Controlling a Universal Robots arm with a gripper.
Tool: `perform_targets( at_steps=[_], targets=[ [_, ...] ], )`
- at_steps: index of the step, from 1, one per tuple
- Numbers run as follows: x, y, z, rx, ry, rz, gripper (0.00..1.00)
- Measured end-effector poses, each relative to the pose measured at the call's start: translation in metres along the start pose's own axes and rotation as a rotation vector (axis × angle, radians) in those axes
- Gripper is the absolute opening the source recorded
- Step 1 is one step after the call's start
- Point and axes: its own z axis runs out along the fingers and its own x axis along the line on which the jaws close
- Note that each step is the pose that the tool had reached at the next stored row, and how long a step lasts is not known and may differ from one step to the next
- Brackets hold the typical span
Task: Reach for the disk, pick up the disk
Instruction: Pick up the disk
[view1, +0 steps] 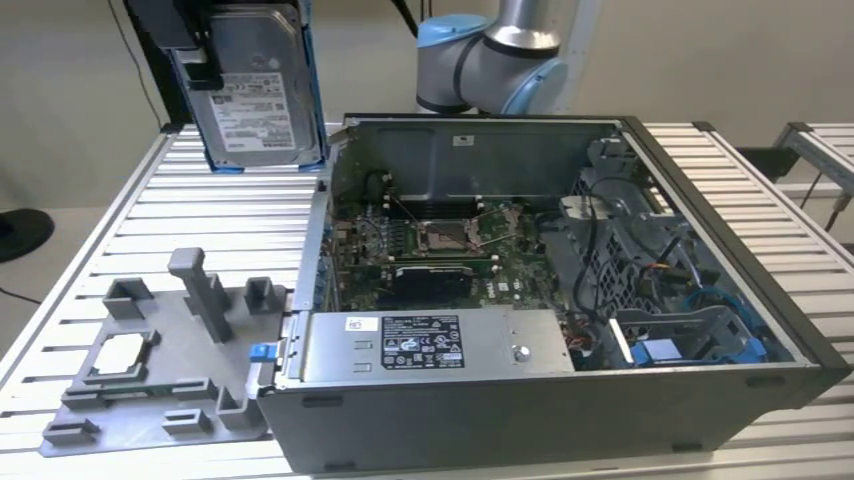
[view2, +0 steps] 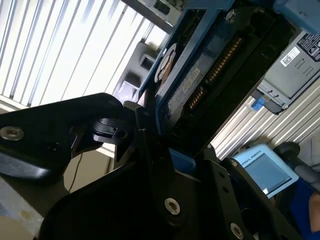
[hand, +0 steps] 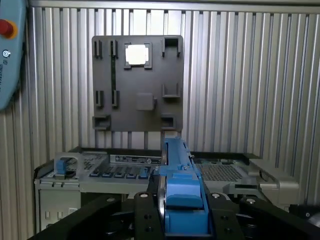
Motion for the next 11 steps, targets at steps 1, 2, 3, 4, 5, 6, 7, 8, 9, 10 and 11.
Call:
perform_targets(
  at_steps=[1,2,3,4,5,6,7,8,9,10,11],
  targets=[
    [0.0001,-0.0072,0.0002,-0.0001,-0.0001,0.0,0.0],
    [0.0001,-0.014,0.0004,-0.0002,-0.0001,0.0,0.0],
    [0.0002,-0.0186,0.0005,-0.0003,-0.0001,0.0,0.0],
    [0.0002,-0.0222,0.0006,-0.0004,0.0,0.0,0.0],
    [0.0003,-0.0298,0.0008,-0.0005,0.0,0.0,0.0],
    [0.0003,-0.0337,0.0009,-0.0006,-0.0001,0.0,0.0],
    [0.0004,-0.0386,0.001,-0.0007,-0.0001,0.0,0.0],
    [0.0004,-0.0478,0.0012,-0.0009,-0.0001,0.0,0.0],
    [0.0005,-0.0542,0.0014,-0.0011,-0.0001,0.0,0.0],
    [0.0005,-0.0589,0.0016,-0.001,-0.0002,0.0,0.0],
    [0.0006,-0.0624,0.0016,-0.0011,-0.0001,0.0,0.0]
  ],
)
